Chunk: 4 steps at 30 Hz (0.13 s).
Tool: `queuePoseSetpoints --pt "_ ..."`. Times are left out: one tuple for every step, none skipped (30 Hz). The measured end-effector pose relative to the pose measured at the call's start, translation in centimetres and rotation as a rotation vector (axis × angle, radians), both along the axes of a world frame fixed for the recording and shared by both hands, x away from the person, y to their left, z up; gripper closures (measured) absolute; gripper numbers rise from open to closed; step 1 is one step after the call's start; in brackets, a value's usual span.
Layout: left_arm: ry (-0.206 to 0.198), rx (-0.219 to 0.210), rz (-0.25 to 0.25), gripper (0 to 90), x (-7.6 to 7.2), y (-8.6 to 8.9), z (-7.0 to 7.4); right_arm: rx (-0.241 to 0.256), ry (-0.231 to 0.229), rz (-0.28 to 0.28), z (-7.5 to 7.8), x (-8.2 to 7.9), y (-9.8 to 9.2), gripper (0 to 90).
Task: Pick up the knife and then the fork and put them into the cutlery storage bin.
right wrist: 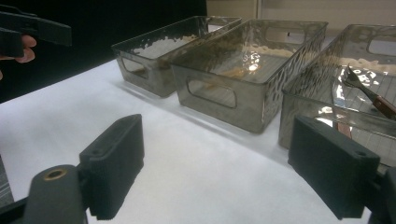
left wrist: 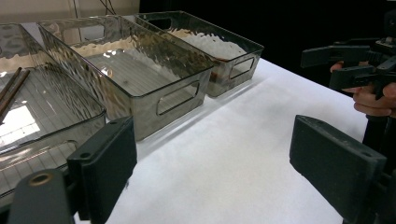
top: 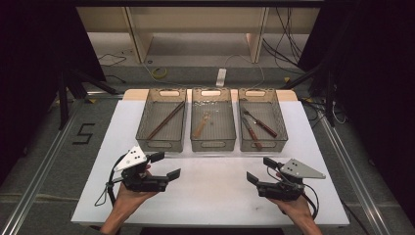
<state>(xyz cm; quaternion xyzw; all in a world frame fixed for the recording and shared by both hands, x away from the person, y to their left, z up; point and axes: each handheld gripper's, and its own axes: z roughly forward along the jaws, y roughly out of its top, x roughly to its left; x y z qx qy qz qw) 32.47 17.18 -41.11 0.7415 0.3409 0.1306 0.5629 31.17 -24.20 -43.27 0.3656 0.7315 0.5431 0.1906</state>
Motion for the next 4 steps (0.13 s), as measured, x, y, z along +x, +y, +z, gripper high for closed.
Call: queuePoseSetpoints --pt "0.0 0.001 0.0 14.3 0.01 0.0 0.0 0.001 0.0 -0.002 0.02 0.0 -0.01 18.2" --pt "0.0 0.001 0.0 14.3 0.01 0.0 -0.01 0.001 -0.002 -0.004 0.03 0.0 -0.02 18.2" --pt "0.001 -0.001 0.001 14.3 0.01 -0.02 -0.02 0.003 -0.004 -0.004 0.05 0.0 -0.02 18.2" --pt "0.001 0.0 0.0 14.3 0.01 0.0 -0.01 0.002 -0.004 -0.005 0.06 0.0 -0.03 18.1"
